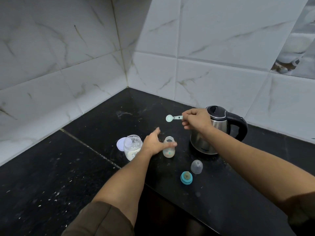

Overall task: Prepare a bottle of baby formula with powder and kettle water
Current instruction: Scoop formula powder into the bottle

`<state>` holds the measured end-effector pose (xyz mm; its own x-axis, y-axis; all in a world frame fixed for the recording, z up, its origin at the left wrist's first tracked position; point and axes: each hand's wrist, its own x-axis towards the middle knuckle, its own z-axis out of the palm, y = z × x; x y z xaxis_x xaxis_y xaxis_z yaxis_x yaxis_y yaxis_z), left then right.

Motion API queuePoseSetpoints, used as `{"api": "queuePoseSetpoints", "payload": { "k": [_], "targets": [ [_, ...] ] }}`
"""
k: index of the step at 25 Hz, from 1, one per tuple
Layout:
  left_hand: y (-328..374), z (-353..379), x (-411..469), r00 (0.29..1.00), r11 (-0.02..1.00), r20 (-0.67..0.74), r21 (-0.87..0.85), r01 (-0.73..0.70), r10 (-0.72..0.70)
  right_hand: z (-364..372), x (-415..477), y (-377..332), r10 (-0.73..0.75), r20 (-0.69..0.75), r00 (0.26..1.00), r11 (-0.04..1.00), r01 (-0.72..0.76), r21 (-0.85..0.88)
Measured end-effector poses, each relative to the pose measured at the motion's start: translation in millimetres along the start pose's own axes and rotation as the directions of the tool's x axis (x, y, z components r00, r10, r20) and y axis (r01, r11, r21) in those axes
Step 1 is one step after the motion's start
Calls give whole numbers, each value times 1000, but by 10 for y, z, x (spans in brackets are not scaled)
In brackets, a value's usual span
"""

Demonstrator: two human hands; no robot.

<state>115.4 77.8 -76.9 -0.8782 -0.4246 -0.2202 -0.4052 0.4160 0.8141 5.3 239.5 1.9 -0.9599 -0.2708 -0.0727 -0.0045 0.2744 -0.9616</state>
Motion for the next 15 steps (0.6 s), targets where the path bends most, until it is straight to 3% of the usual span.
{"api": "queuePoseSetpoints", "payload": {
  "k": [3, 7, 10, 15],
  "targets": [
    [263, -308, -175, 958, 956, -285, -268, -116, 36, 148, 17, -225, -31, -7, 999, 999, 31, 20],
    [432, -744, -214, 827, 908, -562, -334, -252, 22, 537, 5, -470, -51, 103, 993, 993, 61, -98],
    [345, -1000, -202, 787, 916, -616, -306, -261, 18, 933, -99, -532, -83, 251, 964, 958, 147, -248],
    [120, -1141, -189, 811, 928, -585, -297, -224, 9, 1470, -262, -360, -147, 445, 883, 793, 374, -481]
  ]
}}
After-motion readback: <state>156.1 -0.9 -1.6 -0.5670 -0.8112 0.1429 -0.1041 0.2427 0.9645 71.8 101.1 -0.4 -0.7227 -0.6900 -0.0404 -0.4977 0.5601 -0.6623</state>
